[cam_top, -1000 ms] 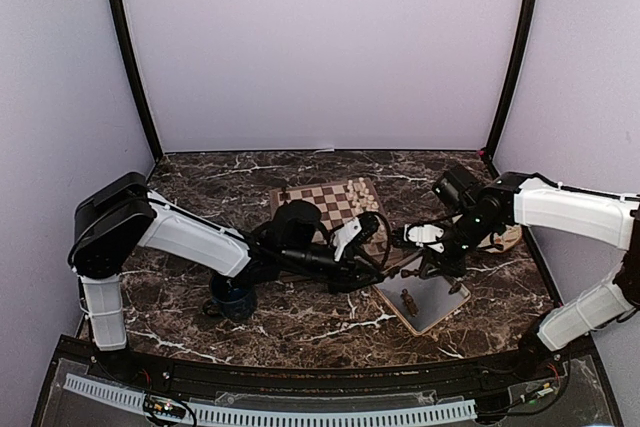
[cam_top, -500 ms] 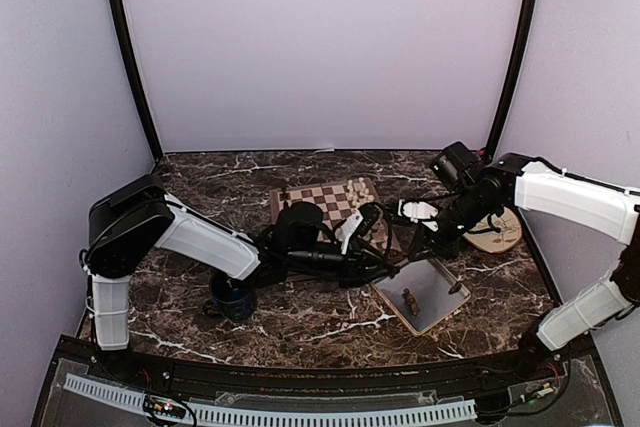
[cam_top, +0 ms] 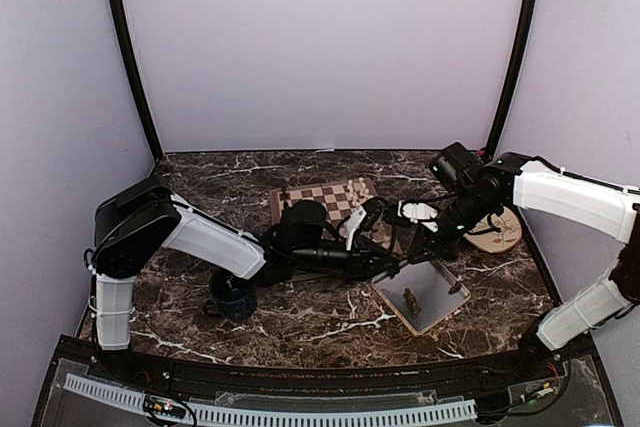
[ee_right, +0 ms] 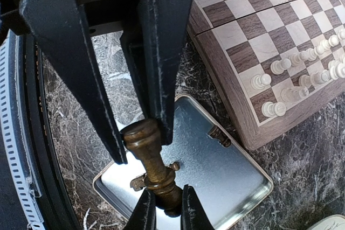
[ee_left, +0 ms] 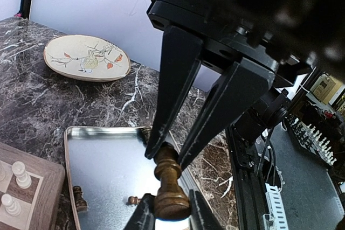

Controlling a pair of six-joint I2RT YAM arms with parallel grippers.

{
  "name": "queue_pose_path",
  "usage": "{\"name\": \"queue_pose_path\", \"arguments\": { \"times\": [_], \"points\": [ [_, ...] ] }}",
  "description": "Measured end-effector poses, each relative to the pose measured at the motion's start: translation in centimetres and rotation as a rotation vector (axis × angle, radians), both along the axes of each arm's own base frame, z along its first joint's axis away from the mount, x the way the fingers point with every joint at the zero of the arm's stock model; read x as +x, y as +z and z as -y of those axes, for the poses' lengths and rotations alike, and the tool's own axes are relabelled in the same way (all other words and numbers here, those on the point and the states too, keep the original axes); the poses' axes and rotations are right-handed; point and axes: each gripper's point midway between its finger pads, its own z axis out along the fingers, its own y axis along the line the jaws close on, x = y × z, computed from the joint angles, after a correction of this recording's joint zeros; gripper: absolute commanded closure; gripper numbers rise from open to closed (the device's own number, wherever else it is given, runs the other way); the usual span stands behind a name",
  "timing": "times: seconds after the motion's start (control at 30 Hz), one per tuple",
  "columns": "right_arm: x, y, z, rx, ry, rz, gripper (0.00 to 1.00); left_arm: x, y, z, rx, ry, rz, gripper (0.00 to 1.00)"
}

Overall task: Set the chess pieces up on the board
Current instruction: Pass from the right arm to the left

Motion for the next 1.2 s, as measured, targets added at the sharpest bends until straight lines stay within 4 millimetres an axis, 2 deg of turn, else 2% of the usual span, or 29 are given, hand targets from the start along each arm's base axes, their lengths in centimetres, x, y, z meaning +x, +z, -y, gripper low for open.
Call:
{"name": "queue_pose_path", "arguments": {
  "times": [0.2, 0.33, 0.57, 0.7, 0.87, 1.0, 1.1, 1.2],
  "points": [
    [-0.1, 0.0, 0.1, -0.003, -0.004, -0.005, 0.92, -0.2, 0.0, 0.1, -0.007, -0.01, -0.014, 0.87],
    [-0.1, -0.1, 0.1, -0.004, -0.005, -0.006, 0.92, -0.3, -0.1, 0.1, -0.012, -0.015, -0.019, 0.74],
    [-0.1, 0.0, 0.1, -0.002, -0.004, -0.007, 0.91, -0.2, 0.4, 0.2, -0.03, -0.011, -0.032, 0.73],
    [-0.1, 0.0, 0.1, -0.002, -0.003, -0.007, 0.91, -0.2, 0.5, 0.2, -0.036, -0.008, -0.038, 0.81],
    [-0.1, 0.0, 0.1, -0.002, -0.007, -0.01, 0.9, -0.1, 0.4, 0.2, -0.035, -0.005, -0.042, 0.86],
    [-0.1, 0.0, 0.1, -0.002, -0.012, -0.012, 0.76, -0.1, 0.4, 0.2, -0.036, -0.006, -0.045, 0.88],
    [0.3, 0.2, 0.3, 0.008, -0.036, -0.019, 0.61, -0.1, 0.5, 0.2, -0.039, -0.001, -0.043, 0.88],
    [2.1, 2.0, 0.8, 0.071, -0.103, -0.015, 0.48, 0.3, 0.9, -0.1, -0.047, 0.029, -0.023, 0.88]
  ]
}}
